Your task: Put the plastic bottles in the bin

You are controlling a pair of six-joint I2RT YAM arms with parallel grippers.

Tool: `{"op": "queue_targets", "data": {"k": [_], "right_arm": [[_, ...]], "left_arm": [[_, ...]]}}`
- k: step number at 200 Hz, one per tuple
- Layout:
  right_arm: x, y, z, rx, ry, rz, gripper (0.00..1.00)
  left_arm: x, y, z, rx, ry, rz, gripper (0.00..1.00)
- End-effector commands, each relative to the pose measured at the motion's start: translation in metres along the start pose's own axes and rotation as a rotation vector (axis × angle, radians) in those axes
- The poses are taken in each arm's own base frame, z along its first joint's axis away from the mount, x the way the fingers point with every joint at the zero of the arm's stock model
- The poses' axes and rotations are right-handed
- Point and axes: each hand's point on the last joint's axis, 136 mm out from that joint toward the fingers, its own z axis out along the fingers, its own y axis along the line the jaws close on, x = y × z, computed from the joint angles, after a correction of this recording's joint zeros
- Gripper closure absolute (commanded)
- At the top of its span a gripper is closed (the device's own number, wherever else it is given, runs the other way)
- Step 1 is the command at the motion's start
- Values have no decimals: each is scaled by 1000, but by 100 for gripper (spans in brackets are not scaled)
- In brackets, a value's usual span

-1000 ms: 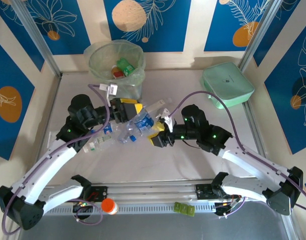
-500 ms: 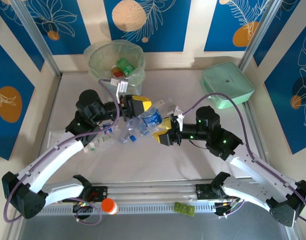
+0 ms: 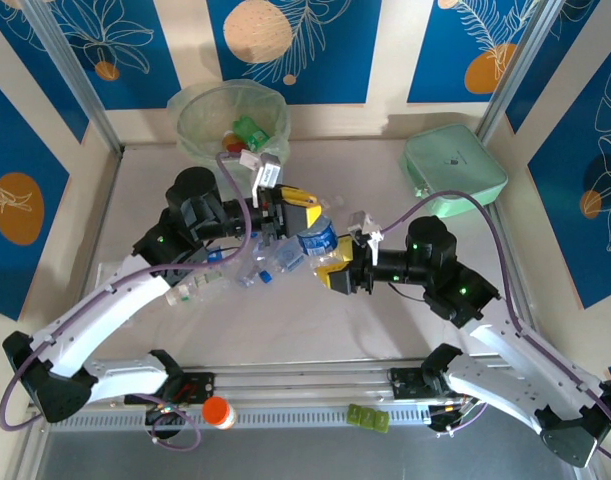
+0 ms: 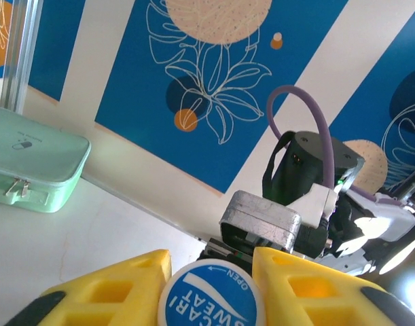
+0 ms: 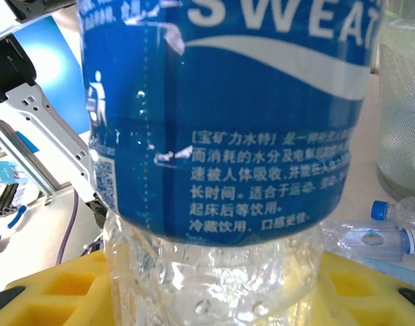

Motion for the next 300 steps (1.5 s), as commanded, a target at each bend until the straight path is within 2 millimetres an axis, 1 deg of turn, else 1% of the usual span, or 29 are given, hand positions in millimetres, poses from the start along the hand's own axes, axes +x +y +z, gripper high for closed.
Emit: {"op": "queue_targets", "data": {"k": [1, 13, 29, 41, 59, 67, 87, 94, 97, 105, 110, 125, 144, 150, 168, 181, 203, 220, 228, 234, 239, 248, 265, 281, 300], "right_arm": [[12, -4, 2, 8, 35, 62, 59], [12, -3, 1, 7, 35, 62, 59], [13, -3, 0, 9, 37, 67, 59], [13, -3, 0, 7, 37, 71, 59], [13, -3, 1, 4, 37, 78, 58], [12, -3, 1, 3, 36, 81, 52], [10, -4, 0, 20, 26, 86, 31], [9, -5, -1, 30, 20, 86, 27], [9, -6, -1, 36, 19, 86, 25], [8, -8, -3, 52, 10, 80, 22], [7, -10, -4, 67, 5, 79, 20], [5, -16, -7, 116, -13, 72, 19], [2, -26, -12, 183, -41, 70, 16], [2, -30, -14, 209, -50, 78, 13], [2, -38, -20, 268, -73, 109, 11], [2, -48, -27, 338, -86, 165, 6], [2, -54, -34, 385, -67, 206, 7], [3, -59, -35, 405, -64, 221, 7], [5, -62, -35, 413, -67, 237, 7], [5, -63, -35, 416, -72, 247, 7], [7, -64, -34, 418, -71, 268, 7], [8, -66, -33, 415, -66, 302, 8], [13, -67, -25, 388, -21, 357, 8], [22, -69, -14, 362, 21, 406, 8], [31, -70, 0, 327, 73, 445, 9]], "left_arm": [[24, -22, 8, 74, 108, 56, 57], [23, -21, 6, 64, 106, 65, 57], [24, -22, 6, 59, 112, 78, 70], [23, -21, 5, 50, 113, 86, 77], [21, -21, 5, 46, 108, 97, 82], [21, -21, 4, 39, 106, 100, 84], [14, -13, 1, -20, 89, 132, 90], [11, -8, -2, -54, 81, 150, 94], [9, -5, -2, -75, 78, 157, 100], [2, 5, -6, -133, 63, 173, 100], [-3, 12, -8, -167, 49, 176, 100], [-24, 33, -17, -230, -8, 149, 100], [-53, 69, -32, -298, -105, 64, 100], [-62, 82, -37, -317, -138, 30, 100], [-88, 117, -54, -376, -243, -61, 100], [-103, 143, -67, -433, -306, -120, 100], [-126, 188, -90, -550, -394, -219, 100], [-134, 232, -112, -676, -455, -346, 100], [-137, 249, -123, -730, -485, -399, 100], [-134, 265, -128, -775, -496, -449, 100], [-136, 273, -133, -808, -506, -483, 100], [-130, 295, -141, -883, -506, -557, 100], [-126, 323, -151, -962, -530, -649, 100], [-126, 346, -158, -971, -583, -702, 100], [-124, 371, -161, -972, -603, -736, 100]]}}
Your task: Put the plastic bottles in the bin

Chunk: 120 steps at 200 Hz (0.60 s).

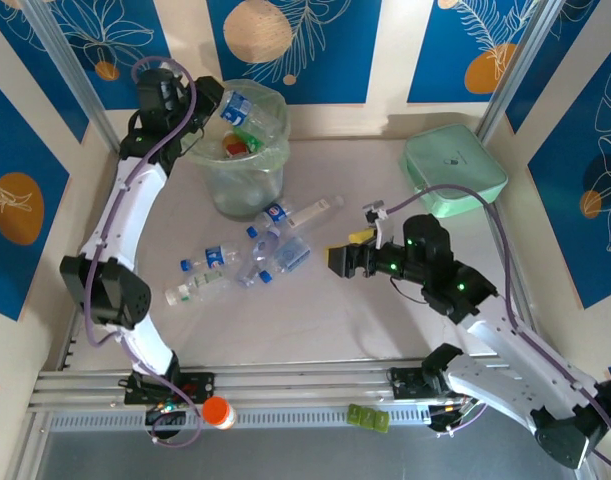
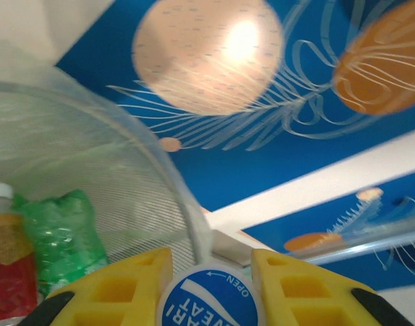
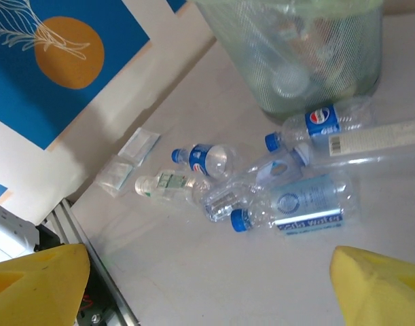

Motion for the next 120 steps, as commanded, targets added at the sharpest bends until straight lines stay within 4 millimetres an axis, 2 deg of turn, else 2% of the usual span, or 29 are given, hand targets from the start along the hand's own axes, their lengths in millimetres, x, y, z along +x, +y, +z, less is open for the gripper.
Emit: {"op": "queue_targets", "data": {"k": [1, 38, 70, 82, 95, 120], "right_arm": [[4, 9, 9, -51, 65, 61, 9], [11, 9, 24, -47, 110, 67, 9], [14, 13, 32, -47, 143, 56, 9], [15, 15, 34, -43, 154, 45, 9], [15, 16, 35, -38, 159, 32, 9], [10, 14, 37, -19, 146, 18, 9]], "left_arm": [[-14, 28, 20, -77, -28, -122, 100], [-8, 55, 57, -124, 24, -161, 100], [-3, 80, 76, -182, 37, -160, 100], [0, 90, 82, -207, 41, -168, 97], [3, 96, 87, -225, 54, -179, 89], [4, 99, 93, -226, 62, -174, 64]]}}
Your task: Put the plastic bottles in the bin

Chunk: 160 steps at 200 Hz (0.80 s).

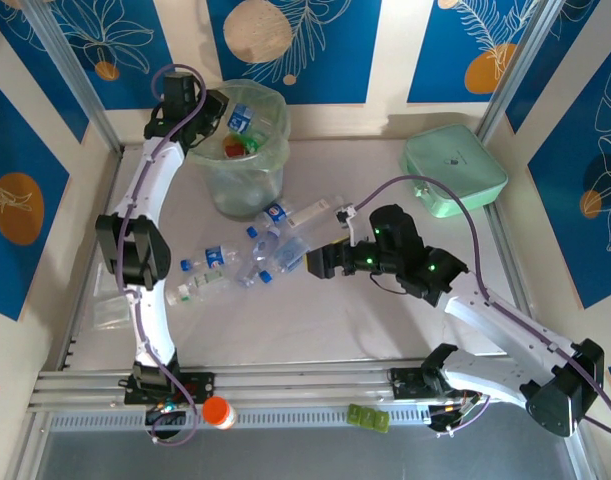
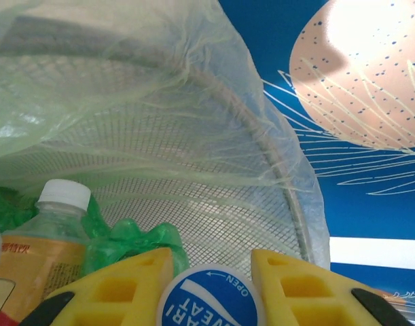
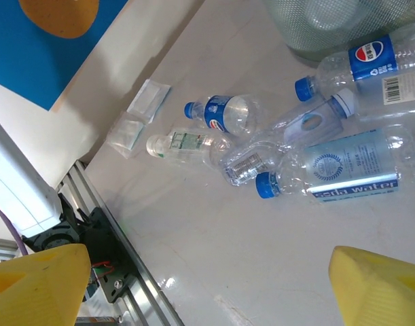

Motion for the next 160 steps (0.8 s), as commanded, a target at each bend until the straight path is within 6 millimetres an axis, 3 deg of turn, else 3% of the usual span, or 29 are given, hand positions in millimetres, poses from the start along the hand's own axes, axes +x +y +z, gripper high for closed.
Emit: {"op": "queue_targets", "data": {"k": [1, 48, 103, 160], "right_arm": [[-10, 3, -3, 18, -15, -25, 9], [-23, 6, -9, 37, -39, -41, 9], [-22, -1, -24, 102, -54, -28, 12], [-24, -10, -35, 168, -68, -8, 17]], "left_arm": [[-8, 10, 5, -34, -9, 0, 64], [-8, -5, -5, 11, 16, 18, 32], [-23, -37, -50, 65, -24, 73, 30], [-8, -30, -98, 23, 1, 149, 30]]}}
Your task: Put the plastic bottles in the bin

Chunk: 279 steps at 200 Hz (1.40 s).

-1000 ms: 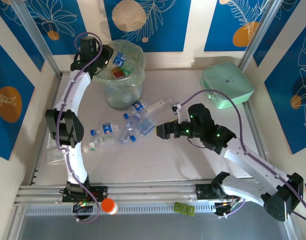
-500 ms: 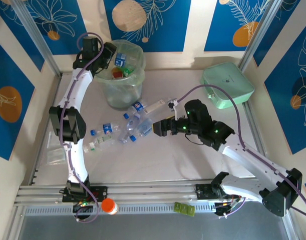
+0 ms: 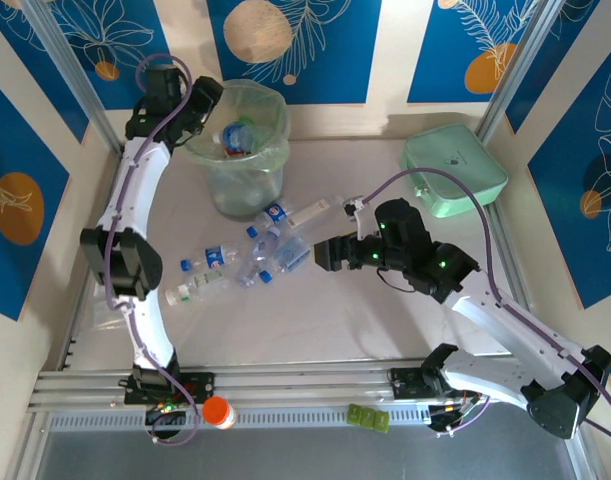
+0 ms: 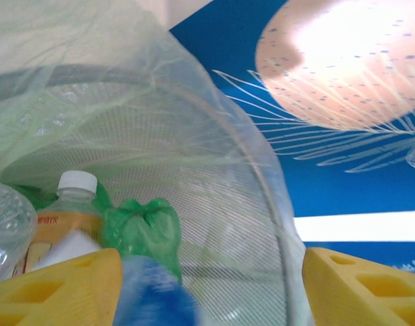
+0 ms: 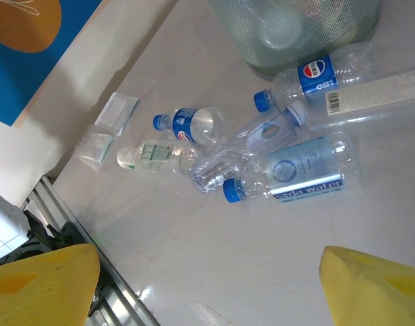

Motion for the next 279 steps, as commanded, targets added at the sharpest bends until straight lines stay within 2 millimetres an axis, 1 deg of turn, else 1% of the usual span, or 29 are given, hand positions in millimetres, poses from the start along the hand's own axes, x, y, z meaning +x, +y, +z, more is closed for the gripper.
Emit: {"op": "queue_targets", "data": {"k": [1, 30, 38, 52, 56, 67, 83, 99, 123, 128, 147, 152, 164, 183, 192, 199, 202, 208, 213, 227, 243, 257, 279], "right_arm": [[-9, -3, -13, 40, -38, 0, 17], [-14, -6, -15, 44, -55, 20, 17], [-14, -9, -12, 45, -42, 55, 17], [-14, -17, -5, 48, -12, 125, 17], [-15, -20, -3, 49, -8, 144, 17], [-15, -26, 3, 63, 1, 190, 17], [-18, -35, 10, 95, 11, 245, 19], [-20, -48, 16, 152, 22, 328, 22], [-22, -64, 28, 225, 54, 455, 24], [-20, -70, 34, 254, 67, 488, 24], [-20, -85, 47, 337, 100, 593, 26], [-19, -91, 51, 370, 109, 623, 26], [-18, -103, 61, 429, 125, 693, 26], [-20, -123, 76, 513, 139, 813, 28], [-21, -134, 82, 580, 144, 880, 28], [-20, -143, 85, 643, 158, 928, 28], [-18, -145, 86, 659, 167, 937, 28], [-21, -150, 93, 691, 188, 954, 28], [-24, -152, 95, 712, 196, 964, 28], [-26, -165, 113, 772, 237, 974, 23], [-27, -179, 130, 810, 255, 991, 13], [-27, -193, 145, 826, 274, 1025, 0], [-23, -210, 167, 821, 330, 1079, 1]], "left_arm": [[-1, -9, -40, 16, -4, 56, 30], [17, -7, -74, -12, 20, 98, 31], [23, -6, -85, -30, 8, 118, 31], [41, 1, -102, -58, -2, 164, 32], [45, 0, -111, -58, -8, 178, 32], [62, 5, -125, -67, -2, 229, 32], [94, 14, -141, -77, 48, 300, 32], [123, 30, -157, -116, 120, 384, 32], [161, 51, -172, -128, 211, 460, 33], [168, 55, -175, -123, 225, 478, 33], [188, 74, -183, -120, 263, 508, 32], [191, 78, -186, -119, 270, 509, 33], [197, 78, -191, -76, 284, 530, 32], [202, 83, -197, -30, 268, 563, 32], [203, 84, -200, -10, 255, 590, 31], [201, 88, -202, -22, 239, 595, 31], [200, 90, -203, -26, 233, 598, 31], [199, 91, -205, -23, 223, 610, 31], [199, 91, -206, -16, 217, 624, 32], [198, 93, -210, -9, 197, 651, 31], [198, 96, -212, -10, 185, 669, 31], [199, 96, -213, -4, 178, 671, 31], [201, 97, -213, -5, 176, 680, 31]]}}
